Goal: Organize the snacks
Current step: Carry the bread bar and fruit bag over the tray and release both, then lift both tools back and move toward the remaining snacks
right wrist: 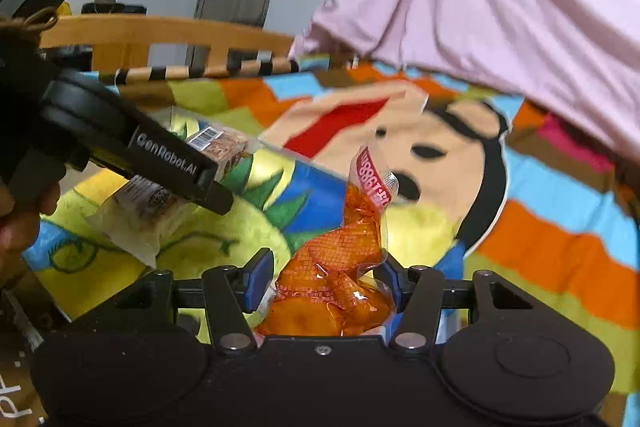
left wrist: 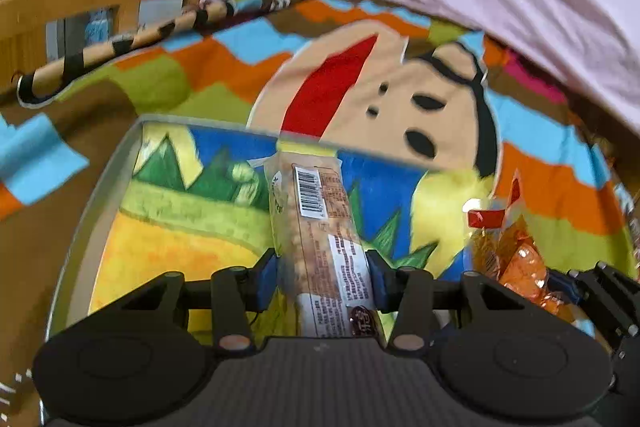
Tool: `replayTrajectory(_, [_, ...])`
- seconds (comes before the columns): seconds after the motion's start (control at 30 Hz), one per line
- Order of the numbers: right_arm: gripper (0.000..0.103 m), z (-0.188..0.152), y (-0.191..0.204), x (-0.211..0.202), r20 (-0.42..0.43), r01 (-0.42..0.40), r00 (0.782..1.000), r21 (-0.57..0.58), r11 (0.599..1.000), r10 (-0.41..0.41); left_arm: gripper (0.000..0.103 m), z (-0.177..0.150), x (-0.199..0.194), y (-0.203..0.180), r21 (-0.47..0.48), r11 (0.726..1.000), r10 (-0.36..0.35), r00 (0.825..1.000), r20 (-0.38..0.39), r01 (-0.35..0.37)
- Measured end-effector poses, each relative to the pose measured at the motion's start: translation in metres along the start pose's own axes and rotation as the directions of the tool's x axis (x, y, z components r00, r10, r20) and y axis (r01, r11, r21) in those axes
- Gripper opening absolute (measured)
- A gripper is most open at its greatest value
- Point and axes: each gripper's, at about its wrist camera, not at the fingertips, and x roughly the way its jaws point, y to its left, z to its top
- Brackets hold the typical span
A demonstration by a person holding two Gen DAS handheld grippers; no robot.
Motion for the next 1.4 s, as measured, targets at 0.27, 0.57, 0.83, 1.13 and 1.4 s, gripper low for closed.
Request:
replayTrajectory(0.27, [0.058,-0.010,0.010,0.013,-0.081,-0.026,0.996,-0.006,1.000,0.025,0.050,-0.014,0.008,0.007,0.009,0.999,0.048,0.998,-0.048,-0.047])
replayTrajectory(0.57, [0.078,-0.009,0.005,0.010,-0.061,-0.034,0.998,0.023,0.999,0.035,0.063,-0.014,0.001,0.006,-0.014,1.000,0.026,0.998,-0.061,-0.027])
replayTrajectory(0.83, [0.091,0.001,0.004,-0.027,0.032,-0.011,0.999,0.057,0.998,0.009,0.086,-0.019,-0.051,0.016,-0.043,0.999,0.001,0.999,0.053,0.002])
replayTrajectory(1.13, [0.102,0.015,0.016,-0.112,0.196,-0.015,0.981,0.099,0.995,-0.005,0.099,-0.038,-0.143,0.028,-0.016,0.999,-0.031,0.969,0.243,0.036])
replayTrajectory(1.4, [0.102,0.012,0.040,-0.193,0.262,-0.014,0.965,0.107,0.994,-0.015,0.102,-0.080,-0.216,0.031,0.030,0.999,-0.025,0.941,0.338,0.016])
